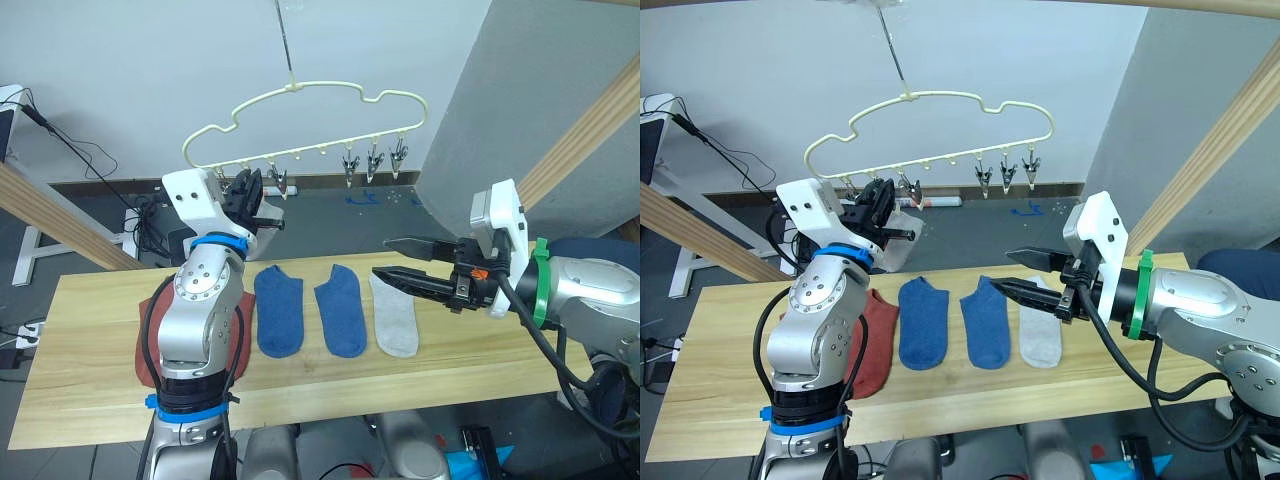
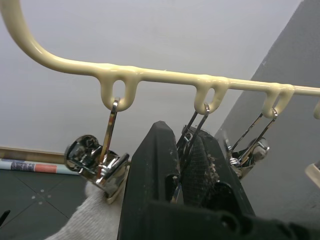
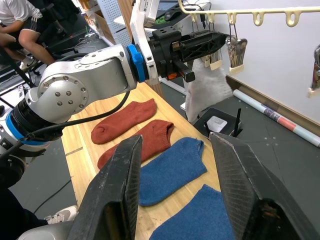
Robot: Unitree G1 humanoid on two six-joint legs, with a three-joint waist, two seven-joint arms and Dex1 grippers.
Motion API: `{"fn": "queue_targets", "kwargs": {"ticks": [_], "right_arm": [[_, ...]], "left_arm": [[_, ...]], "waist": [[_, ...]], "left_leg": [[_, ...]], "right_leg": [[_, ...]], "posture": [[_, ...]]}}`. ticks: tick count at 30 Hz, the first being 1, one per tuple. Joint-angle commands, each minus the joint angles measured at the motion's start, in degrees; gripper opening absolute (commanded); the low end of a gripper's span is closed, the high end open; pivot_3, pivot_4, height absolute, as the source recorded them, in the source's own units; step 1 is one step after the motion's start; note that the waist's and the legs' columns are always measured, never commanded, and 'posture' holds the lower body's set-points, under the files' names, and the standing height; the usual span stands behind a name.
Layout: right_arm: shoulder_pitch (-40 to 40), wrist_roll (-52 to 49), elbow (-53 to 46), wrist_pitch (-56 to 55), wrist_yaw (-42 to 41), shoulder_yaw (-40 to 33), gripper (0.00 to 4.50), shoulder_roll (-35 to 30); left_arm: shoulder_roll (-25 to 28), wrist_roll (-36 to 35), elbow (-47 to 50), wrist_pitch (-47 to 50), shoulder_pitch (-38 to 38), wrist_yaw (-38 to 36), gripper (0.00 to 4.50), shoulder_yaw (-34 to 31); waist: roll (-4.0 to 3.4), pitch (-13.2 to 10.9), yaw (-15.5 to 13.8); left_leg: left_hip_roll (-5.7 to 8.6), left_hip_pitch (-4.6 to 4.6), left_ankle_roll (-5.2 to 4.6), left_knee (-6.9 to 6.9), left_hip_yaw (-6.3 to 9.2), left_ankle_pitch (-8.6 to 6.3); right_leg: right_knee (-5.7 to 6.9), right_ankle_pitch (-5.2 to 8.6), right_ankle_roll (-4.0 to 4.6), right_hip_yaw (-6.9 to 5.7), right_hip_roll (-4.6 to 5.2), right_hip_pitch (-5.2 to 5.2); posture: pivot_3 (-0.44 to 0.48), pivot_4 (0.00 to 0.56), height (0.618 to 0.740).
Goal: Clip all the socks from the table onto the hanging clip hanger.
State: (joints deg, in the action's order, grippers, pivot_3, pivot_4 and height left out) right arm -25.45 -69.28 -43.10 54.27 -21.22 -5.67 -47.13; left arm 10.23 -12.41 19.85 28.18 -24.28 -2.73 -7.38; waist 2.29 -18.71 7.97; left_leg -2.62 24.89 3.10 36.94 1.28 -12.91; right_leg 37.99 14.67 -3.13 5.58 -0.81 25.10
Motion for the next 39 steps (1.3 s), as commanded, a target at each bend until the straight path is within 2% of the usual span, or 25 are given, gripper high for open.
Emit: {"fn": "queue_targets", "kwargs": {"ticks": [1,5,9,12,15,20,27,39], "right_arm": [[-0.1,-0.8,-1.7,-0.8,-0.1,-0.8,2.24,-0.6],[-1.4,3.7,1.0,4.9,3.0,4.7,2.24,-2.6],[-2.6,11.2,4.7,9.3,6.0,10.6,3.40,-3.3],[-4.0,15.3,9.9,13.2,11.8,13.5,4.43,2.4],[-5.4,21.4,15.0,16.4,16.2,16.9,4.48,7.6],[-6.1,28.9,20.4,16.8,17.7,19.3,4.48,13.0],[-6.1,37.7,25.3,13.5,15.2,23.5,4.48,16.5],[-5.8,48.3,32.9,8.6,10.4,26.3,4.48,21.4]], "left_arm": [[0.3,-1.1,2.4,0.2,-0.9,-0.1,0.18,-1.6],[0.3,-3.9,3.0,2.3,-2.0,-0.5,0.18,-3.4],[0.2,-6.3,3.6,4.7,-2.5,-0.3,0.18,-4.8],[0.3,-8.1,4.3,6.5,-2.8,-0.4,0.18,-5.6],[0.0,-10.3,4.8,8.3,-3.5,-0.3,0.18,-6.4],[0.1,-12.9,5.3,10.7,-4.4,0.2,0.18,-7.4],[0.6,-16.2,6.4,13.8,-5.1,1.1,0.18,-9.0],[0.2,-22.0,7.7,18.0,-7.1,4.5,0.18,-12.3]], "waist": [[0.00,0.0,0.0],[0.00,0.0,0.0],[0.00,0.0,0.0],[0.00,-0.1,0.0],[-0.06,-0.2,0.1],[-0.08,-0.3,0.0],[-0.09,-0.3,0.0],[-0.11,-0.4,0.0]], "left_leg": [[0.00,0.00,0.00,0.00,0.00,0.00],[0.00,0.00,0.00,0.00,0.00,0.00],[0.00,0.00,0.01,0.00,-0.02,0.00],[-0.02,0.00,0.01,0.00,-0.02,0.01],[-0.05,0.00,0.01,0.00,-0.03,0.01],[-0.03,0.05,0.02,-0.02,-0.04,0.01],[-0.02,0.05,0.02,-0.03,-0.02,0.01],[-0.02,0.05,0.03,-0.03,-0.01,0.00]], "right_leg": [[0.00,0.00,0.00,0.00,0.00,0.00],[0.01,0.00,0.00,-0.01,0.00,0.00],[0.00,0.00,-0.01,0.01,0.00,0.03],[0.01,0.00,-0.01,0.01,0.00,0.04],[0.03,-0.01,0.00,0.05,-0.02,0.08],[0.02,-0.01,0.00,0.05,0.00,0.12],[0.03,-0.01,-0.01,0.02,0.01,0.13],[0.04,-0.01,0.00,0.02,0.00,0.13]], "posture": [[-0.262,0.359,0.740],[-0.260,0.361,0.740],[-0.255,0.367,0.740],[-0.253,0.369,0.740],[-0.252,0.372,0.740],[-0.247,0.378,0.740],[-0.247,0.378,0.740],[-0.203,0.381,0.740]]}}
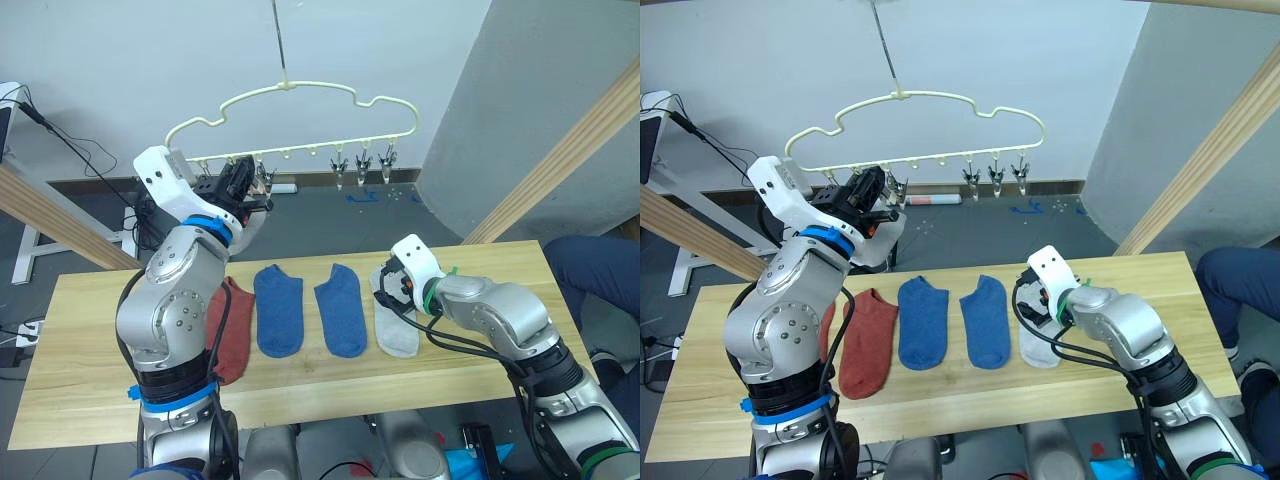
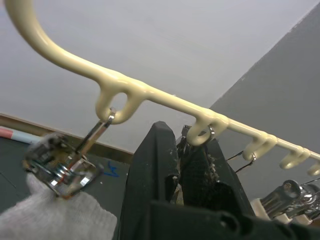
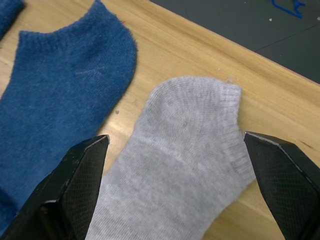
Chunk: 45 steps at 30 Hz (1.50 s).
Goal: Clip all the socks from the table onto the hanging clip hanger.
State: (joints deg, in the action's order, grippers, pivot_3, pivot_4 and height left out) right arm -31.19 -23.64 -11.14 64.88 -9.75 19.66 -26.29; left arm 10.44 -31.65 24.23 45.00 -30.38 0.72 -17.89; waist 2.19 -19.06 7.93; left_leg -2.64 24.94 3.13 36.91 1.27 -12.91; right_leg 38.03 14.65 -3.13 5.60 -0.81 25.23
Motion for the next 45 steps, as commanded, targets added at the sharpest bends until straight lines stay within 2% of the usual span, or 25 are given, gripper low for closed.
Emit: {"fn": "queue_targets", "kwargs": {"ticks": [1,10,22,36,45], "right_arm": [[0.1,3.4,1.4,-2.4,-1.4,1.1,4.48,0.8],[-0.4,7.5,2.8,-3.0,-3.9,0.5,4.48,3.2],[-0.5,11.9,5.2,-4.5,-5.5,-0.1,4.48,4.9],[-1.3,17.2,11.7,-7.9,-6.3,0.0,4.48,7.4],[-0.2,18.4,14.5,-4.4,-8.1,0.0,4.48,8.7]], "left_arm": [[0.0,-3.5,3.5,1.7,-0.9,1.3,0.18,-2.1],[1.3,-8.4,5.2,4.7,0.7,3.6,0.18,-5.0],[0.6,-17.0,4.2,6.2,-0.3,8.9,0.18,-8.9],[2.0,-21.4,4.7,5.1,0.4,13.0,0.18,-7.8],[1.8,-25.1,3.7,4.3,-0.4,16.1,0.18,-8.6]], "waist": [[-0.02,0.0,0.0],[-0.07,-0.4,0.0],[-0.07,-0.8,-0.1],[-0.09,-1.0,-0.1],[-0.09,-1.0,-0.1]], "left_leg": [[0.00,0.00,0.00,0.00,0.00,0.00],[0.00,0.00,0.01,0.00,0.01,0.00],[0.00,-0.01,0.03,0.01,0.02,-0.01],[0.01,-0.01,0.06,0.00,0.00,-0.02],[-0.01,-0.06,0.07,0.02,0.02,-0.02]], "right_leg": [[0.00,0.00,0.00,-0.01,0.00,0.00],[0.02,-0.01,0.01,0.00,0.00,0.00],[0.03,-0.04,0.05,-0.01,0.00,0.00],[0.03,-0.15,0.24,0.01,0.01,0.01],[0.06,-0.15,0.23,-0.01,-0.01,-0.02]], "posture": [[-0.201,0.381,0.740],[-0.192,0.385,0.740],[-0.183,0.389,0.740],[-0.168,0.389,0.740],[-0.163,0.389,0.740]]}}
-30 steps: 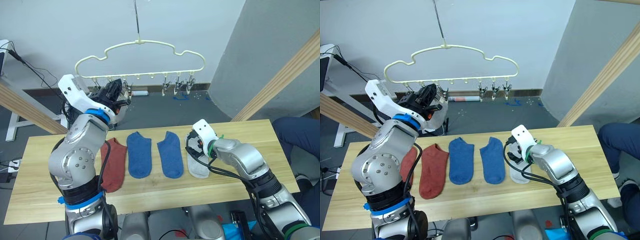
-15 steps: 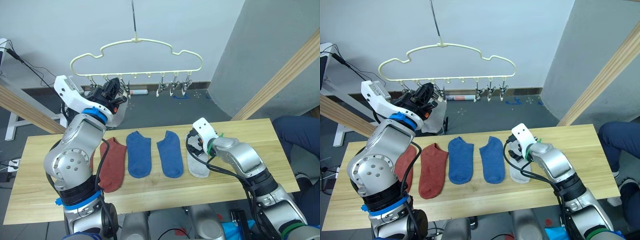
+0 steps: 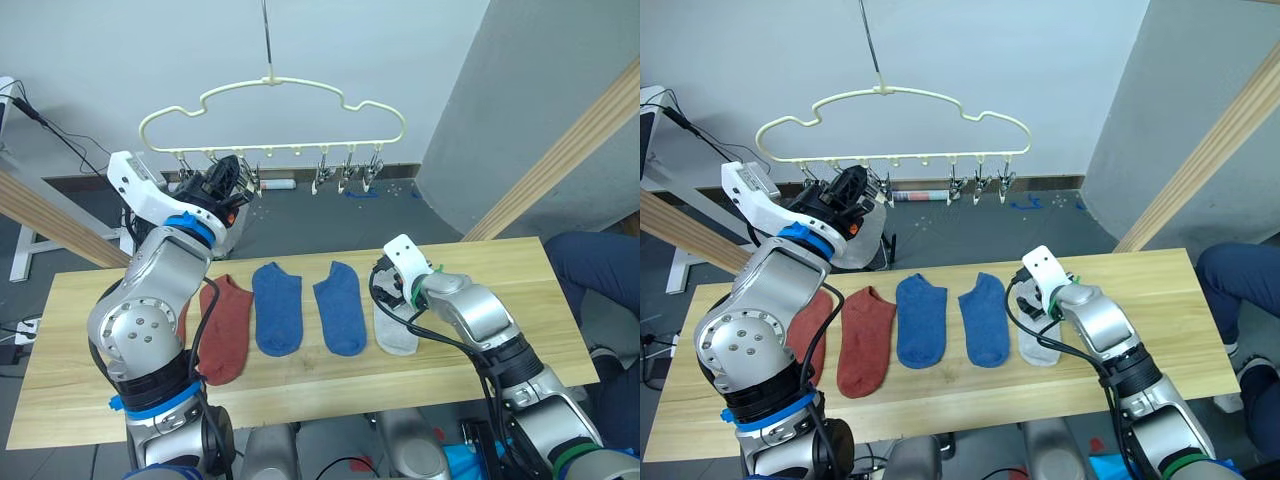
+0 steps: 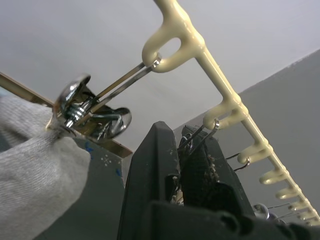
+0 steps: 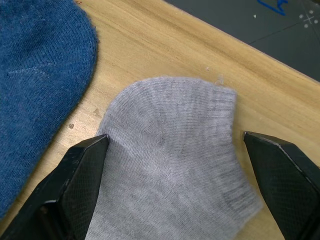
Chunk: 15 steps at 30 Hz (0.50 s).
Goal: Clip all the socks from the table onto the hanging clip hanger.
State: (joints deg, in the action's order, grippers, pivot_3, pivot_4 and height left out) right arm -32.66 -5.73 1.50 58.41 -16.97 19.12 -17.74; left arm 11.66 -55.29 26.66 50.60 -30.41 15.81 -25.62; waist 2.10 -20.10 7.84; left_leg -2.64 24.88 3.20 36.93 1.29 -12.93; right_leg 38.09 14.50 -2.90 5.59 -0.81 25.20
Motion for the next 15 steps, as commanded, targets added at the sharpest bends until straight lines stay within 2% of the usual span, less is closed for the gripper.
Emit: {"fn": "queue_targets", "kwargs": {"ticks": [1,13,15], "right_arm": [[1.3,1.0,1.7,1.2,-1.1,0.9,4.48,-0.2],[2.0,2.7,1.4,0.2,-1.5,0.6,4.48,-0.2],[2.0,3.0,1.5,0.3,-1.6,0.5,4.10,-0.2]], "left_arm": [[0.5,-1.8,1.1,-1.4,-0.4,1.2,0.18,-0.8],[2.0,-2.8,0.7,-2.2,0.2,1.4,0.18,0.3],[2.5,-2.8,0.8,-2.2,0.4,1.2,0.18,0.5]], "waist": [[0.00,0.0,0.0],[0.00,0.0,-0.1],[0.00,0.0,-0.1]], "left_leg": [[0.00,0.00,0.00,0.00,0.00,0.00],[0.01,0.00,0.01,0.00,0.01,0.00],[0.01,0.00,0.01,0.00,0.01,0.00]], "right_leg": [[0.00,0.00,-0.01,-0.01,0.00,0.00],[-0.01,0.01,-0.02,-0.01,0.00,-0.01],[-0.01,0.02,-0.03,-0.01,0.00,-0.01]], "posture": [[-0.163,0.389,0.740],[-0.165,0.388,0.740],[-0.166,0.388,0.740]]}}
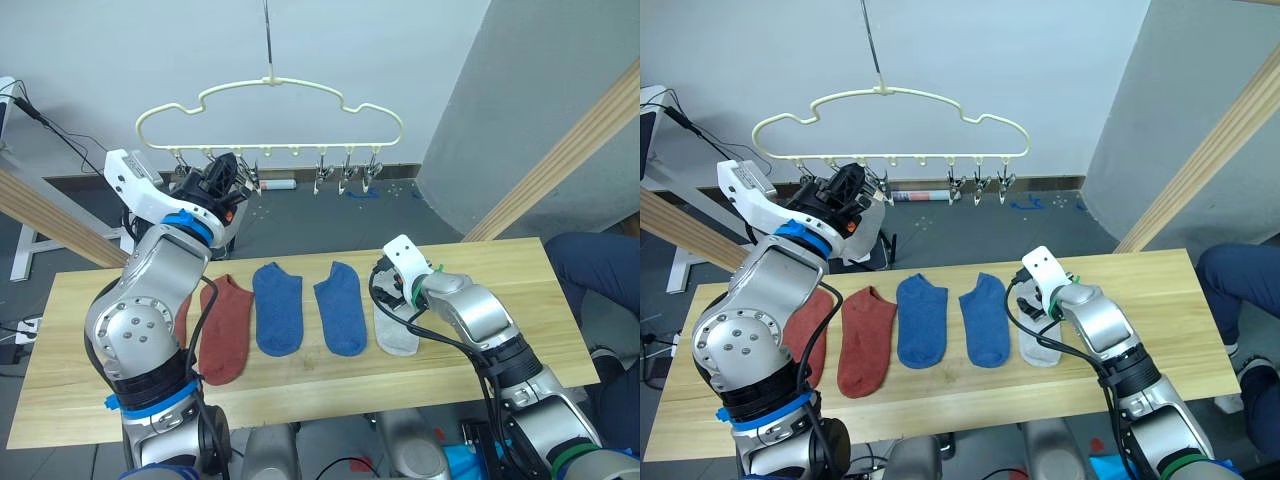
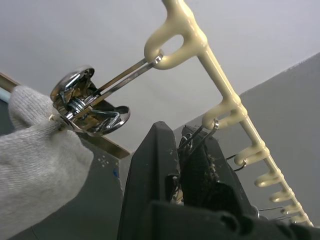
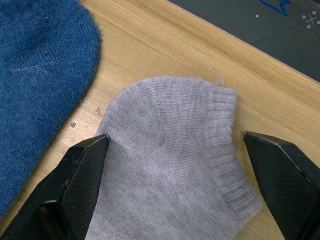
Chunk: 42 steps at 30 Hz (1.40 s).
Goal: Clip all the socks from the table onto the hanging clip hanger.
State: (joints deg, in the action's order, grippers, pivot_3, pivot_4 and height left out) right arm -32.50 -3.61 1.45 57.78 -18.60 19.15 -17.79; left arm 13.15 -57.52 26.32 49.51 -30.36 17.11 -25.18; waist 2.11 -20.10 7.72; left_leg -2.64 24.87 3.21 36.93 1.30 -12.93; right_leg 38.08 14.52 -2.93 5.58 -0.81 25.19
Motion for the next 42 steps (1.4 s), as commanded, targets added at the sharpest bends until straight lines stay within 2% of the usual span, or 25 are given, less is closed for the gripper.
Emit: {"fn": "queue_targets", "kwargs": {"ticks": [1,5,6,12,17,22,29,34,42], "right_arm": [[1.8,1.0,1.6,0.9,-0.1,0.4,3.86,-0.1],[2.0,1.1,1.3,1.2,-0.4,0.0,2.51,0.0],[1.9,1.1,1.3,1.2,-0.5,0.0,2.07,0.1],[1.9,1.2,1.3,1.7,-0.5,-0.3,0.09,0.3],[2.4,0.6,-1.4,2.2,-1.9,-0.5,0.01,-1.0],[1.7,-5.9,-12.5,5.8,-7.2,-4.3,0.01,-0.9],[-3.6,-13.1,-20.2,10.8,-9.5,-6.9,0.01,3.9],[-8.4,-16.4,-19.9,11.2,-8.0,-7.0,0.01,12.1],[-11.1,-16.1,-15.1,7.6,-6.8,-5.2,0.01,15.9]], "left_arm": [[1.3,-0.6,1.1,-1.0,0.5,-0.2,0.18,0.1],[4.1,0.1,2.0,-0.2,1.8,-2.1,0.18,1.1],[4.3,-0.1,1.9,-0.5,1.9,-2.0,0.18,1.2],[4.7,-0.9,1.5,-0.8,2.1,-2.0,0.18,0.9],[6.3,-2.2,1.3,-0.2,2.3,-2.9,0.18,0.6],[10.9,-1.4,1.2,0.9,3.1,-6.6,0.18,1.8],[12.6,-1.3,0.4,1.0,3.3,-9.3,0.18,3.4],[11.7,-5.3,-0.6,2.0,2.8,-7.9,0.18,1.7],[12.5,-8.1,-1.5,1.7,2.6,-5.9,0.18,1.4]], "waist": [[0.00,0.0,0.0],[0.00,0.0,-0.1],[0.00,0.0,-0.2],[0.00,0.0,-0.7],[-0.01,0.0,-1.1],[-0.10,-0.2,-1.3],[-0.11,-0.2,-1.3],[-0.12,-0.2,-1.2],[-0.12,-0.2,-1.4]], "left_leg": [[0.00,0.00,0.00,0.00,0.00,0.00],[0.00,0.00,0.01,0.00,0.00,0.00],[0.01,0.00,0.01,0.00,-0.01,0.00],[0.01,-0.01,0.03,0.02,-0.01,0.02],[0.01,-0.01,0.04,0.01,-0.01,0.02],[0.00,0.01,0.07,-0.03,-0.03,0.00],[-0.03,0.02,0.11,-0.07,0.00,-0.03],[-0.03,0.06,0.18,-0.07,-0.02,-0.09],[0.00,0.08,0.22,-0.09,-0.01,-0.11]], "right_leg": [[0.00,0.00,0.00,0.00,0.00,0.00],[0.00,0.04,-0.08,0.01,0.00,0.00],[0.01,0.09,-0.17,0.02,0.01,0.00],[0.00,0.08,-0.23,0.02,0.01,0.00],[0.00,0.09,-0.24,0.03,0.01,0.01],[-0.02,0.08,-0.23,0.06,0.00,0.06],[-0.02,0.08,-0.23,0.02,-0.02,0.12],[-0.07,-0.05,0.00,0.05,0.01,0.14],[-0.09,-0.05,0.02,0.02,0.09,0.16]], "posture": [[-0.164,0.387,0.740],[-0.162,0.386,0.740],[-0.162,0.386,0.740],[-0.163,0.387,0.740],[-0.159,0.389,0.740],[-0.150,0.387,0.740],[-0.160,0.388,0.740],[-0.158,0.386,0.740],[-0.155,0.386,0.740]]}}
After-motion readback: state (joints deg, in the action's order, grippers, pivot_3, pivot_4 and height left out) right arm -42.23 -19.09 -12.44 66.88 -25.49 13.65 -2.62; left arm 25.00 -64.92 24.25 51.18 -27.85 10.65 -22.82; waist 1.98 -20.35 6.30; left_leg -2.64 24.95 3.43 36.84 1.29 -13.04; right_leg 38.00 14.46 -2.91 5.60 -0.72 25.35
